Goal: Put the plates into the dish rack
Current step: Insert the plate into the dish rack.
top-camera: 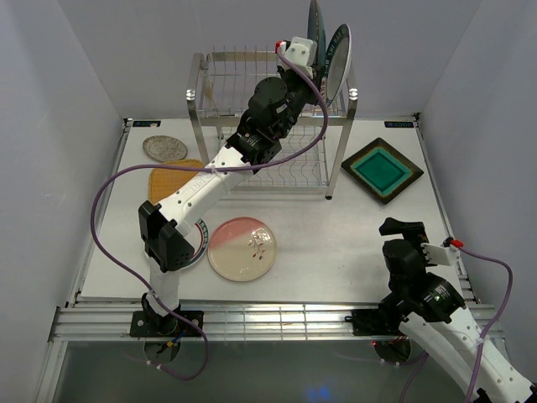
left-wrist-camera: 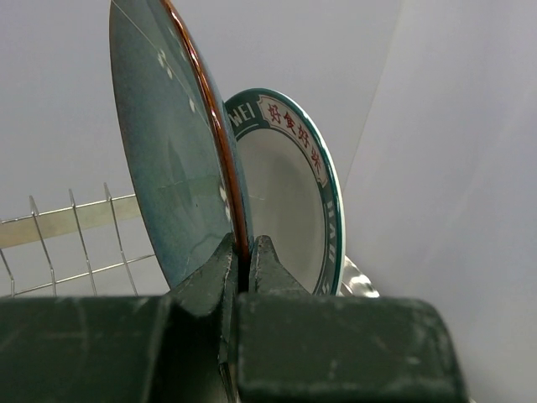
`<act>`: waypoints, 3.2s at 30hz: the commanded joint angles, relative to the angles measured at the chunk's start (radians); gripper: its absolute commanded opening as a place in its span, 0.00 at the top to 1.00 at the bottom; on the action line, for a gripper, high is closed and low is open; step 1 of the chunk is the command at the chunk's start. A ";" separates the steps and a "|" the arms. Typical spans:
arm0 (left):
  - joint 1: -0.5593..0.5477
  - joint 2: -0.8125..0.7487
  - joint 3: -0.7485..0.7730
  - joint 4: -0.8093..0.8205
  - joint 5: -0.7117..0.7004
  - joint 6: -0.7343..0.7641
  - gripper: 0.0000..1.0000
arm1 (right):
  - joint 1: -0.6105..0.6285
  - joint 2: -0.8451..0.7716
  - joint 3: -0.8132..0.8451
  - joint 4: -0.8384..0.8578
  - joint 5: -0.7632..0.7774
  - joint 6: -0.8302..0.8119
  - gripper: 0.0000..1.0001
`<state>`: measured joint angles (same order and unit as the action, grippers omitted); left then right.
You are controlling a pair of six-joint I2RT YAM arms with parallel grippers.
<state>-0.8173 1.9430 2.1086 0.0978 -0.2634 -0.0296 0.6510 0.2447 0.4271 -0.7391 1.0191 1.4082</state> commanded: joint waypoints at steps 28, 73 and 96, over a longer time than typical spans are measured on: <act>0.001 -0.076 -0.022 0.161 0.049 -0.043 1.00 | 0.002 -0.019 -0.013 0.030 0.027 -0.002 0.10; 0.001 -0.173 -0.205 0.246 0.010 0.052 0.94 | 0.001 -0.001 -0.019 0.069 0.012 -0.025 0.10; 0.001 -0.156 -0.182 0.246 0.041 0.046 0.62 | 0.001 -0.008 -0.021 0.069 0.013 -0.032 0.10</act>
<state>-0.8200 1.8538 1.8915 0.3233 -0.2340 0.0147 0.6510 0.2371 0.4122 -0.6994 1.0119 1.3800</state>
